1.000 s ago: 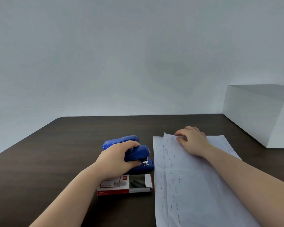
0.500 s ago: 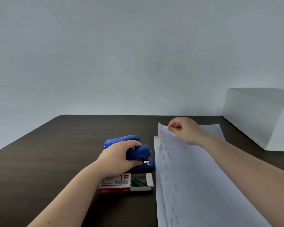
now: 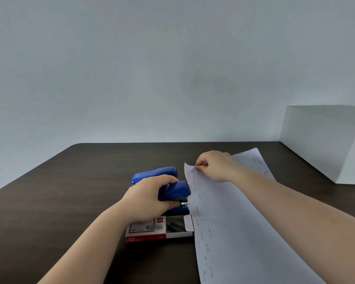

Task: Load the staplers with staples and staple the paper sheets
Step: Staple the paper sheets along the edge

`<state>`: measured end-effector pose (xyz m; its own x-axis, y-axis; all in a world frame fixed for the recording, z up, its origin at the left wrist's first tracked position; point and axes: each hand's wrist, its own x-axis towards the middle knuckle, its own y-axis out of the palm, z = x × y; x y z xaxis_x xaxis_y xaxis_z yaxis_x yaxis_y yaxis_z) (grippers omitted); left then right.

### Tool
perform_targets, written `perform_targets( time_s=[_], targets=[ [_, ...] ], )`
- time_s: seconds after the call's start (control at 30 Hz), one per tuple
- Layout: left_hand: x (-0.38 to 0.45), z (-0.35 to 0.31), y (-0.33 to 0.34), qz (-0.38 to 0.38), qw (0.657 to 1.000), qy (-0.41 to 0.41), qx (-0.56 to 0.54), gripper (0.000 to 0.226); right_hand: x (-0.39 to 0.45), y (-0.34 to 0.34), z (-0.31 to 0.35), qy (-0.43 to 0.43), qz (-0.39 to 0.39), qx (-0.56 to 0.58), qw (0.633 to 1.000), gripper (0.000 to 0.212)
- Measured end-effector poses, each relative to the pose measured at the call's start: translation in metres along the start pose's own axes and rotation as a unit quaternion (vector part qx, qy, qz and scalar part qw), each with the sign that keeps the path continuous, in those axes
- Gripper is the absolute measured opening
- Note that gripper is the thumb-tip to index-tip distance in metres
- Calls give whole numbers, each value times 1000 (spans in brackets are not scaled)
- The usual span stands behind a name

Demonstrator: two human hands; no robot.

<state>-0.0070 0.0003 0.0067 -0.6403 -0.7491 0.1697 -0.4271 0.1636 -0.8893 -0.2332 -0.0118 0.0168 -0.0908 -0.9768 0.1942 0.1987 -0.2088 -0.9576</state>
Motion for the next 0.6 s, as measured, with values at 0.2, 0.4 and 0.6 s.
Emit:
perform_targets(
  time_s=[0.2,0.4,0.6],
  targets=[
    [-5,-6,-2,-28,999,27,-37,39,3,3,6,-6,16,-35,999,25],
    [-8,-7,-1,-39,998,34,-35,34,3,6,18,-12,7,-34,999,25],
    [0,-22,1,-76,990,-27,-112,43,4,8,15,5,17,-24,1000,25]
  ],
)
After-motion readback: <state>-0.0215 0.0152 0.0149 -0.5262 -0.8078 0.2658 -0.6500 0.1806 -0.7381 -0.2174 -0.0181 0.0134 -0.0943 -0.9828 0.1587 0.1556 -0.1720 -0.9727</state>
